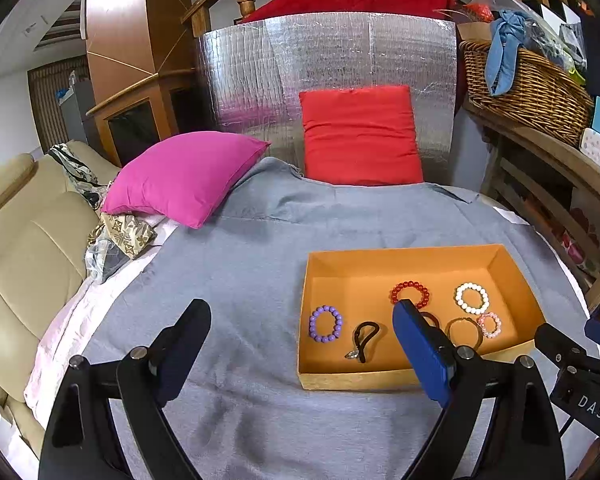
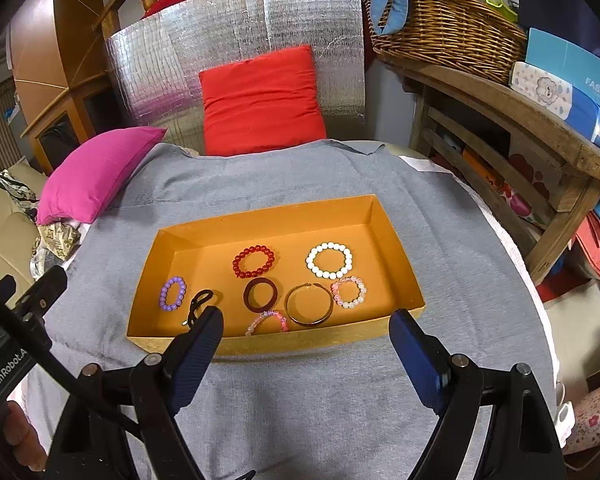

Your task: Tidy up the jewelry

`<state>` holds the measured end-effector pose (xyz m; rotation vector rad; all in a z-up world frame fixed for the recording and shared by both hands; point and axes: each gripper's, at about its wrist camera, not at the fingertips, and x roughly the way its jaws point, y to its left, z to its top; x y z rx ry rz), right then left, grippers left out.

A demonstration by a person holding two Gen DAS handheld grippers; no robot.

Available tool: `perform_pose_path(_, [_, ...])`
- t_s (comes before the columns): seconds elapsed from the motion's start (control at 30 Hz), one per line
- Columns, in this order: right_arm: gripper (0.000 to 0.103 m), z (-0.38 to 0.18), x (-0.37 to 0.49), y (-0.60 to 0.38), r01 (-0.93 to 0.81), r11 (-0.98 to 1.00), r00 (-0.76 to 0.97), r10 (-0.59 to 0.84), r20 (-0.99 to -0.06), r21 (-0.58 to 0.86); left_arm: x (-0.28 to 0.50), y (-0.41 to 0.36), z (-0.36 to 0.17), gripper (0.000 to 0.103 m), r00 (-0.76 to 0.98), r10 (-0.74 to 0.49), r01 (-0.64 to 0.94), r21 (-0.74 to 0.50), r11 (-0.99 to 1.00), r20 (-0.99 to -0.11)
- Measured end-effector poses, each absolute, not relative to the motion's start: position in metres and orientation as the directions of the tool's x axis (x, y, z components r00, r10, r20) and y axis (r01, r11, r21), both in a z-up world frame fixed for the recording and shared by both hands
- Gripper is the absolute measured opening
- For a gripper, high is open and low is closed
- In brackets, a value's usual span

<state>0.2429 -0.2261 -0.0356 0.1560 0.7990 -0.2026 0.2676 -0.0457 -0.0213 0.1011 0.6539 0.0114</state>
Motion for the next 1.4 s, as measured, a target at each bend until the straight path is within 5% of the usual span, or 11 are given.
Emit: perform_pose_path(1.4, [0.087, -0.055, 0.245, -0.246, 0.264, 0.960, 0.688, -0.118, -0.716, 0.096, 0.274, -0.047, -0.037, 0.092, 0.779, 0.030, 0.045, 0.103, 0.994, -0.627])
